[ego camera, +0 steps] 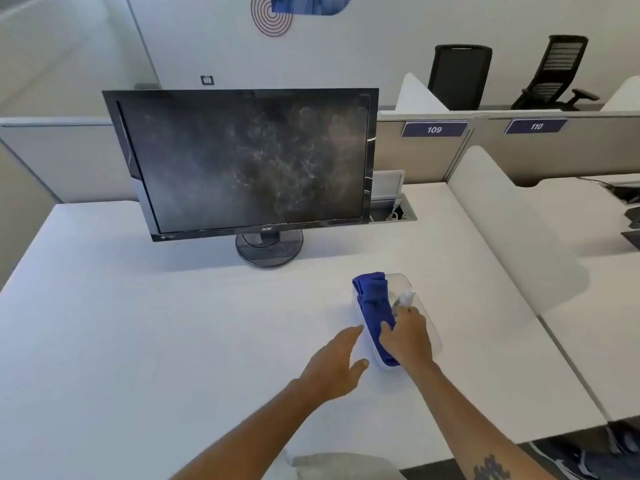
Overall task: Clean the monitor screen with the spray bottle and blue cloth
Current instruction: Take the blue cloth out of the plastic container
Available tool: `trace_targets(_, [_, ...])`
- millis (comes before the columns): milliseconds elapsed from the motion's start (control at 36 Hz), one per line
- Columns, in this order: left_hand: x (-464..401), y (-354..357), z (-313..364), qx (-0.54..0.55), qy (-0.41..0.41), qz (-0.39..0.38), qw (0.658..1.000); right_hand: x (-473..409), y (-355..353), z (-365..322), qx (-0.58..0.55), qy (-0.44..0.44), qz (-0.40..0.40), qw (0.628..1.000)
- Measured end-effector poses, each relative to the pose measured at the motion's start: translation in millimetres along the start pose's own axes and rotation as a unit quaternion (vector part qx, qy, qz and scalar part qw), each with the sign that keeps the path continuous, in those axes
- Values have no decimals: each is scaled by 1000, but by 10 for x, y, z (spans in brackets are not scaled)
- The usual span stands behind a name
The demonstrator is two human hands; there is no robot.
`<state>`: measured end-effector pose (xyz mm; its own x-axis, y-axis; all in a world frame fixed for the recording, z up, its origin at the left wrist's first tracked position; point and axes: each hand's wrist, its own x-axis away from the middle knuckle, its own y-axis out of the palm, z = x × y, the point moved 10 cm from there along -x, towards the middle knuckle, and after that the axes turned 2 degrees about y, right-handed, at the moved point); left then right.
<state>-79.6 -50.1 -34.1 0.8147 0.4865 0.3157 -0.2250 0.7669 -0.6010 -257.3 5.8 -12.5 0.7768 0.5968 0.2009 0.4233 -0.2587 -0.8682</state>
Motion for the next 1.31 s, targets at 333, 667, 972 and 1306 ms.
trace_targets(333, [-57, 210, 180, -64, 36, -51, 996, -36, 248, 280, 54, 112, -122, 985])
trace_targets(667, [-52, 261, 83, -55, 25, -72, 996, -40, 193, 298, -66, 150, -136, 977])
trace_targets(972, [33, 128, -261, 221, -131, 42, 966, 102, -240, 36, -179, 125, -133, 967])
trace_targets(1306, [153, -118, -127, 649, -138, 15, 748, 482, -331, -811, -360, 78, -231, 901])
